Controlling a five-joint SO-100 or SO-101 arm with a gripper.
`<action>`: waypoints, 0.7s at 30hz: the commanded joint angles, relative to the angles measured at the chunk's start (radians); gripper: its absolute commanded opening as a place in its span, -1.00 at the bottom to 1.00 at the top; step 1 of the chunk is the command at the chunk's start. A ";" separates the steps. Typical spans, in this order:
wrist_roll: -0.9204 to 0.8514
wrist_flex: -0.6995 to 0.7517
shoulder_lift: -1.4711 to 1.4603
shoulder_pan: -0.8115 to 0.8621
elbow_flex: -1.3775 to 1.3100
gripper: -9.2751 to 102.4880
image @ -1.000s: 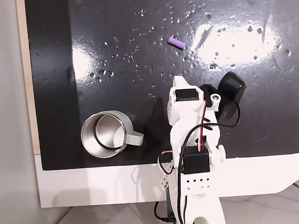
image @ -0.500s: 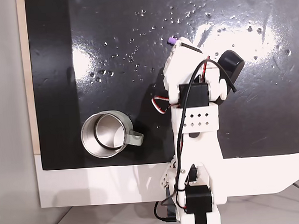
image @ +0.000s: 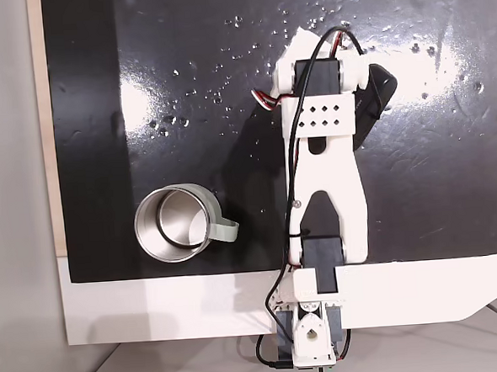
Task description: Grasp a pengrip and put it in the cup.
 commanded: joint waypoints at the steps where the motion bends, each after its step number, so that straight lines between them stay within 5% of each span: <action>1: 0.018 0.032 -0.063 0.014 -0.135 -0.40; 21: 0.009 0.247 -0.568 0.035 -0.650 -0.43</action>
